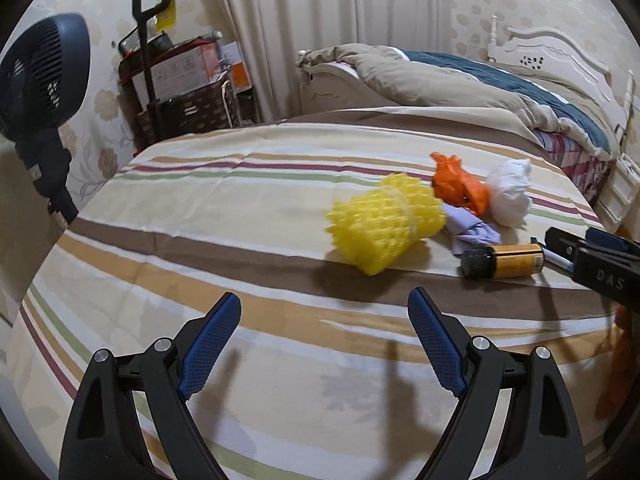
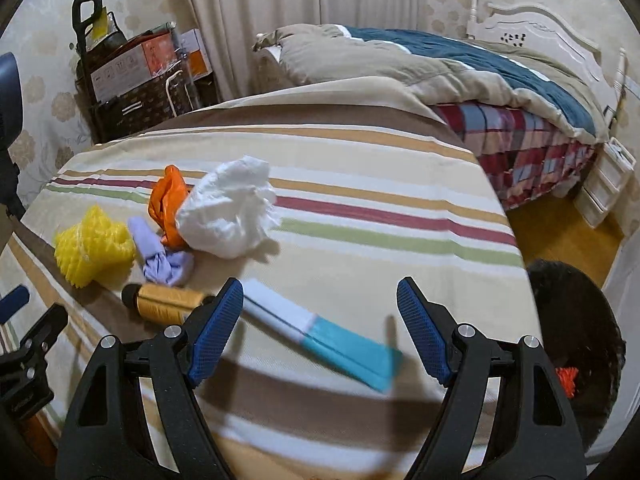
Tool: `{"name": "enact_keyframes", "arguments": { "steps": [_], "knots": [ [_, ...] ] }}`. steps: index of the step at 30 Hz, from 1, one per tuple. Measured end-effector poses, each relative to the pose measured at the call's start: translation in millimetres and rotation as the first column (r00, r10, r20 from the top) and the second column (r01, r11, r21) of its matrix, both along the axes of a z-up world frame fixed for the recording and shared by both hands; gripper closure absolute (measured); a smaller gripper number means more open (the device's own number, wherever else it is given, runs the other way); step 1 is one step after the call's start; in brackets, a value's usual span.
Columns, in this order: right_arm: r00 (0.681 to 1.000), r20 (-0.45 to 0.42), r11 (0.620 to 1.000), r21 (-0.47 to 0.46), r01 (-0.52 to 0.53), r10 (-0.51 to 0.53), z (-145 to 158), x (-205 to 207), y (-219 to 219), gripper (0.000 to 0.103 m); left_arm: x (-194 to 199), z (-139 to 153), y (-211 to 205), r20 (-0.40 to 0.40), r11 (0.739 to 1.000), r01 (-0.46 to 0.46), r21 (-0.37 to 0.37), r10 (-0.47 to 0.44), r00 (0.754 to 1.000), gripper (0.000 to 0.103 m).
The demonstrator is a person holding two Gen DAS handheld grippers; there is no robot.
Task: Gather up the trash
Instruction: 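Lower the right gripper onto the white-and-teal tube and grasp it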
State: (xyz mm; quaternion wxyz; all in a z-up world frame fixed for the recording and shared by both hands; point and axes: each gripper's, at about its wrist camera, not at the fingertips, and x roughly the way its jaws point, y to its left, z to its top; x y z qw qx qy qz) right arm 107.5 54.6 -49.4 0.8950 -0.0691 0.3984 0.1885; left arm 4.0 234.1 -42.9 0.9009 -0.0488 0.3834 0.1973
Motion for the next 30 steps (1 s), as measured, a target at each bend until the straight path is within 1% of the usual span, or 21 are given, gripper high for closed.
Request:
{"name": "enact_keyframes", "arguments": {
  "steps": [6, 14, 23, 26, 30],
  "knots": [
    [0.999, -0.02, 0.999, -0.02, -0.025, 0.025, -4.1, 1.2, 10.5, 0.026, -4.2, 0.5, 7.4, 0.001, 1.0, -0.01, 0.0, 0.01, 1.0, 0.018],
    [0.995, -0.036, 0.995, -0.046, -0.091, 0.09, -8.4, -31.7, 19.6, 0.025, -7.9, -0.4, 15.7, 0.003, 0.999, -0.031, -0.007, 0.031, 0.999, 0.018],
    [0.988, -0.041, 0.987, -0.044, -0.152, 0.15, -8.8, -55.7, 29.3, 0.025, -20.2, -0.1, 29.3, 0.003, 0.998, -0.068, -0.005, 0.068, 0.998, 0.018],
    [0.99, -0.03, 0.989, -0.053, -0.139, 0.138, -7.8, -58.0, 26.7, 0.025, -24.0, 0.0, 34.8, 0.005, 0.997, -0.079, -0.013, 0.079, 0.997, 0.018],
    [0.997, -0.03, 0.997, -0.017, -0.071, 0.07, -4.9, -53.1, 13.3, 0.025, -26.0, -0.6, 36.5, 0.007, 0.996, -0.082, -0.021, 0.082, 0.997, 0.018]
  ]
}}
